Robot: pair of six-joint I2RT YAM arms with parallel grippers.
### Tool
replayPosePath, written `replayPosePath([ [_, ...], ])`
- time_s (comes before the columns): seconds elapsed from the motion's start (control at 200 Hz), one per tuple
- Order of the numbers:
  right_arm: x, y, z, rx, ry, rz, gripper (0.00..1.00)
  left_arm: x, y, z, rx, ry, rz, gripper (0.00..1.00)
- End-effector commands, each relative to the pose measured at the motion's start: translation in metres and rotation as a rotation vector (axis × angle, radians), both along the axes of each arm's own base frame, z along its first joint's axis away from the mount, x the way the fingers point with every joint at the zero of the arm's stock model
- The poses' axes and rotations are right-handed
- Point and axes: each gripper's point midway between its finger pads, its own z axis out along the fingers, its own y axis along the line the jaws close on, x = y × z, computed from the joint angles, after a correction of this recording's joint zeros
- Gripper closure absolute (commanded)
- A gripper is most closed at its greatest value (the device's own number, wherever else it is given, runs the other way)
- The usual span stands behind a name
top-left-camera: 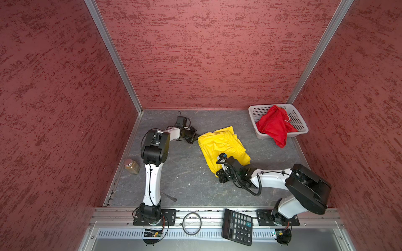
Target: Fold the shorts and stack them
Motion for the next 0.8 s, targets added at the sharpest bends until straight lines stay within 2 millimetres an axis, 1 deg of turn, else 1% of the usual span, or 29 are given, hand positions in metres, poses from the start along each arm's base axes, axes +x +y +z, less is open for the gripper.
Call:
replayPosePath([
  [0.0,-0.077,-0.054,-0.058,-0.239,0.308,0.052,1.00,0.069,0.076,0.010,0.181,-0.194,0.191,0.83],
  [0.03,-0.076,-0.055,-0.058,-0.241,0.307,0.045,1.00,0.070,0.079,0.008,0.195,-0.186,0.189,0.75],
  [0.045,-0.076,-0.056,-0.058,-0.242,0.306,0.043,1.00,0.070,0.081,0.008,0.199,-0.184,0.188,0.68],
  [0.06,-0.076,-0.056,-0.058,-0.242,0.304,0.039,1.00,0.071,0.083,0.006,0.204,-0.181,0.187,0.64],
  [0.08,-0.075,-0.056,-0.058,-0.240,0.304,0.034,1.00,0.070,0.085,0.004,0.210,-0.175,0.183,0.63],
  [0.16,-0.071,-0.054,-0.055,-0.227,0.288,0.020,1.00,0.071,0.093,0.006,0.230,-0.171,0.179,0.63],
  [0.235,-0.065,-0.049,-0.051,-0.218,0.272,0.016,1.00,0.071,0.098,0.016,0.241,-0.184,0.175,0.57],
  [0.301,-0.061,-0.043,-0.047,-0.209,0.262,0.017,1.00,0.067,0.098,0.029,0.240,-0.194,0.171,0.53],
  [0.336,-0.059,-0.040,-0.046,-0.205,0.259,0.017,1.00,0.065,0.097,0.044,0.229,-0.217,0.170,0.52],
  [0.361,-0.058,-0.039,-0.046,-0.202,0.259,0.016,0.96,0.062,0.095,0.053,0.222,-0.234,0.166,0.50],
  [0.416,-0.054,-0.034,-0.043,-0.187,0.253,0.013,0.92,0.054,0.089,0.077,0.212,-0.279,0.150,0.46],
  [0.496,-0.050,-0.027,-0.037,-0.163,0.239,0.011,0.92,0.031,0.077,0.105,0.226,-0.318,0.118,0.37],
  [0.521,-0.048,-0.026,-0.034,-0.154,0.232,0.009,0.92,0.023,0.072,0.108,0.232,-0.323,0.105,0.35],
  [0.541,-0.047,-0.024,-0.032,-0.145,0.227,0.008,0.93,0.016,0.067,0.114,0.233,-0.333,0.094,0.34],
  [0.581,-0.044,-0.020,-0.027,-0.129,0.215,0.009,0.93,0.000,0.057,0.115,0.241,-0.334,0.067,0.31],
  [0.591,-0.044,-0.020,-0.026,-0.125,0.213,0.008,0.94,-0.002,0.054,0.118,0.242,-0.342,0.060,0.31],
  [0.631,-0.042,-0.019,-0.022,-0.120,0.201,0.008,0.94,-0.017,0.042,0.114,0.253,-0.339,0.031,0.31],
  [0.671,-0.040,-0.019,-0.021,-0.119,0.194,0.006,0.95,-0.028,0.030,0.109,0.264,-0.335,0.000,0.35],
  [0.716,-0.040,-0.019,-0.021,-0.122,0.188,0.010,0.95,-0.037,0.022,0.097,0.281,-0.309,-0.028,0.38],
  [0.791,-0.041,-0.023,-0.023,-0.135,0.182,0.015,0.96,-0.046,0.012,0.072,0.288,-0.246,-0.061,0.37],
])
